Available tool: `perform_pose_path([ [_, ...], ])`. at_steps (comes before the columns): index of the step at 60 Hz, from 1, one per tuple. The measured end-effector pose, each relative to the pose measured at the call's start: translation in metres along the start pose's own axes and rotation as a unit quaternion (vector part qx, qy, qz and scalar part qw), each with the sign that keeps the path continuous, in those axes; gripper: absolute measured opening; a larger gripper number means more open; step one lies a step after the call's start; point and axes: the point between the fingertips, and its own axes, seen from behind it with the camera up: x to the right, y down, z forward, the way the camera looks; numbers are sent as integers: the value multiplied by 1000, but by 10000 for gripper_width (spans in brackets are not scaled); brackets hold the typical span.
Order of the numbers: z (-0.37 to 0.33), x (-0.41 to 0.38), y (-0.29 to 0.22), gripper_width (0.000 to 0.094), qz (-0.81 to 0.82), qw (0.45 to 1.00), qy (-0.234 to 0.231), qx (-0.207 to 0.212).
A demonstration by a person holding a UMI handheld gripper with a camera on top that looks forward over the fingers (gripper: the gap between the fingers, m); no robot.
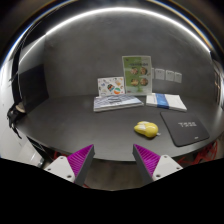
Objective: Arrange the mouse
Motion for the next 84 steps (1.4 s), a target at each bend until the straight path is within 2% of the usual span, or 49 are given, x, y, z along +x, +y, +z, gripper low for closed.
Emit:
perform_pose_path([
  [5,6,35,-3,822,-24,1000,1,10],
  [6,3,11,-7,820,-29,1000,-1,13],
  [11,17,89,-9,818,-34,999,7,19],
  [22,49,153,-8,813,-49,999,0,12],
  [31,81,162,-15,813,-34,999,-22,9],
  [40,114,160,-4,800,-55,998,-32,-19],
  [41,117,160,-1,851,-59,998,-32,-23],
  [42,120,158,-2,854,-61,997,-36,-21],
  [43,123,156,-6,792,-57,998,-39,-14],
  [44,126,156,-6,783,-56,998,-39,-16],
  [55,160,162,-25,740,-35,999,-21,-33],
  [57,166,162,-28,690,-32,999,-16,-36],
  [58,170,162,-28,636,-30,999,-13,-37],
  [60,171,164,-30,611,-24,999,-5,-43],
  [61,171,164,-29,532,-24,999,-2,-46],
  [69,173,161,-30,424,-23,998,4,-66],
  [70,173,161,-30,458,-21,998,4,-66],
  [71,173,161,-30,402,-19,997,4,-68],
  [74,170,155,-31,392,-14,997,-2,-73],
  [78,157,151,-59,392,-10,999,-6,-50],
  [84,121,180,-133,391,-20,999,31,28],
])
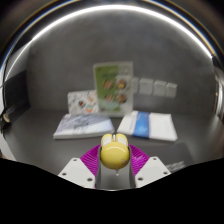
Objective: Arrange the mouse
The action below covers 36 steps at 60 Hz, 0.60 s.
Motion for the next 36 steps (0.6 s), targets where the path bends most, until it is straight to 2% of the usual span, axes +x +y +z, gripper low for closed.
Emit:
perform_pose_path([
  [4,-20,51,-39,388,-8,998,47,43],
  [7,-31,98,-46,386,-13,995,85,49],
  [10,-33,140,-30,386,-7,993,115,34],
  [15,-21,199,23,385,10,989,147,-18],
  [22,1,221,88,388,44,988,130,-74],
  [29,18,221,118,395,49,989,103,-92],
  [31,20,221,115,394,55,990,98,-79],
  [32,18,219,115,408,57,990,97,-82],
  [33,20,219,116,482,59,991,93,-80],
  [34,20,220,116,453,60,991,90,-79],
  [36,19,221,117,498,57,991,86,-81],
])
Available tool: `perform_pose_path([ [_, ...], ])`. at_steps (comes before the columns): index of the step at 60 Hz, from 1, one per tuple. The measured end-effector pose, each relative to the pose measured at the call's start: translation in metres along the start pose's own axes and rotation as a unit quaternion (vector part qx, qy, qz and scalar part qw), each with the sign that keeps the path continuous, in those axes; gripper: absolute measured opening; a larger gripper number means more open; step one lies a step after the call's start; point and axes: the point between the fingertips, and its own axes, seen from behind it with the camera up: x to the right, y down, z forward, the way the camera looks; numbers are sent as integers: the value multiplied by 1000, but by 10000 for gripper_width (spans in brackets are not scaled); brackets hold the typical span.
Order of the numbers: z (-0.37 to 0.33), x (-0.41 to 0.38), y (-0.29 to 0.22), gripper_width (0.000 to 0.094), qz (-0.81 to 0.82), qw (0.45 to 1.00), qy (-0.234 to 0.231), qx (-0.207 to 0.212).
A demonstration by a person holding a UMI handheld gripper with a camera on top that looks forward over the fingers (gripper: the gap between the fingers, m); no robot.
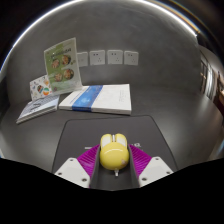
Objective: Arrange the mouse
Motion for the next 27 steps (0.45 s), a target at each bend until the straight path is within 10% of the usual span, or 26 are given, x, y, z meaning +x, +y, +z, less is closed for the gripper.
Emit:
perform_pose_path([
  [9,-19,7,0,882,6,1000,-22,9],
  [27,-147,76,57,833,55,998,-11,30],
])
